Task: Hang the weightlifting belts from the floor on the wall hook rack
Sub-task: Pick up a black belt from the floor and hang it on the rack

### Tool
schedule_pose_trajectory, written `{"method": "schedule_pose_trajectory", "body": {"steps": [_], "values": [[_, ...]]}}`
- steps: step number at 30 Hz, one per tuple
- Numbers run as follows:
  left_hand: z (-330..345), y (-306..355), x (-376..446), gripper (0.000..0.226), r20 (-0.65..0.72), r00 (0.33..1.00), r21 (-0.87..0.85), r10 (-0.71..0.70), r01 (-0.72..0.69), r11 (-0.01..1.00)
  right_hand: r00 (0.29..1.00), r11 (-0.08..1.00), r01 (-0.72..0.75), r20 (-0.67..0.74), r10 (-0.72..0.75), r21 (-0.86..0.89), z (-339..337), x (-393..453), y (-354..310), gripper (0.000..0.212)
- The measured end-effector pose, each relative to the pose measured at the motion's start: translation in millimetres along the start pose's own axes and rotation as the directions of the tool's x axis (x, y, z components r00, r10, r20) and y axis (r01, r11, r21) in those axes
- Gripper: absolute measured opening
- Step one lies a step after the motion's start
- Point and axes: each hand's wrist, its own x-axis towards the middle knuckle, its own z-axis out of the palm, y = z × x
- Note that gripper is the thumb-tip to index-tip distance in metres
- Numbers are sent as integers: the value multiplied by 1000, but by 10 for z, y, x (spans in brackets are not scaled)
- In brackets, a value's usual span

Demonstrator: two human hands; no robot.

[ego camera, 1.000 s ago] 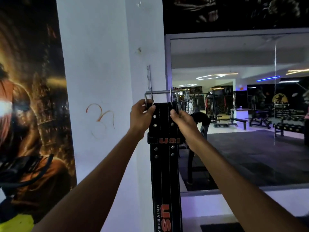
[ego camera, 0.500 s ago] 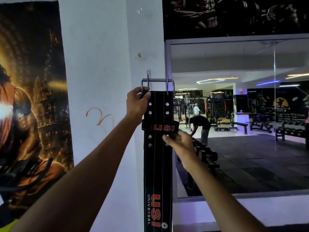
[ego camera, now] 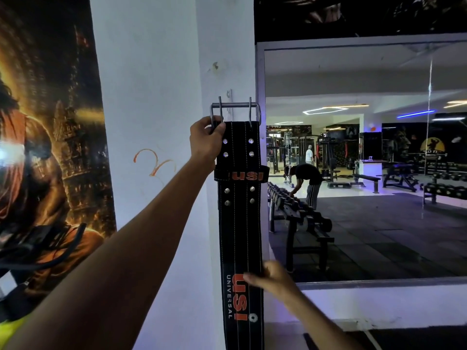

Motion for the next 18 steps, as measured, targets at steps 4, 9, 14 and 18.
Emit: {"method": "schedule_pose_trajectory", "body": {"steps": [4,9,14,18], "values": [[-5,-7,-5,9,-3,1000,-4,-10,10,1000,975,974,187,-144,-168,129,-292,275,-869,8],[47,65,16,9,16,1000,-35,16,-16,999,968,967,201,-183,-171,156,-364,454,-967,12],[16,-9,7,9,13,1000,-30,3,-2,1000,1000,998,12,-10,-11,68,-23,107,6,23],[-19,-163,-15,9,-2,1000,-13,-29,29,999,996,999,-38,75,39,-11,-18,43,265,33]]}}
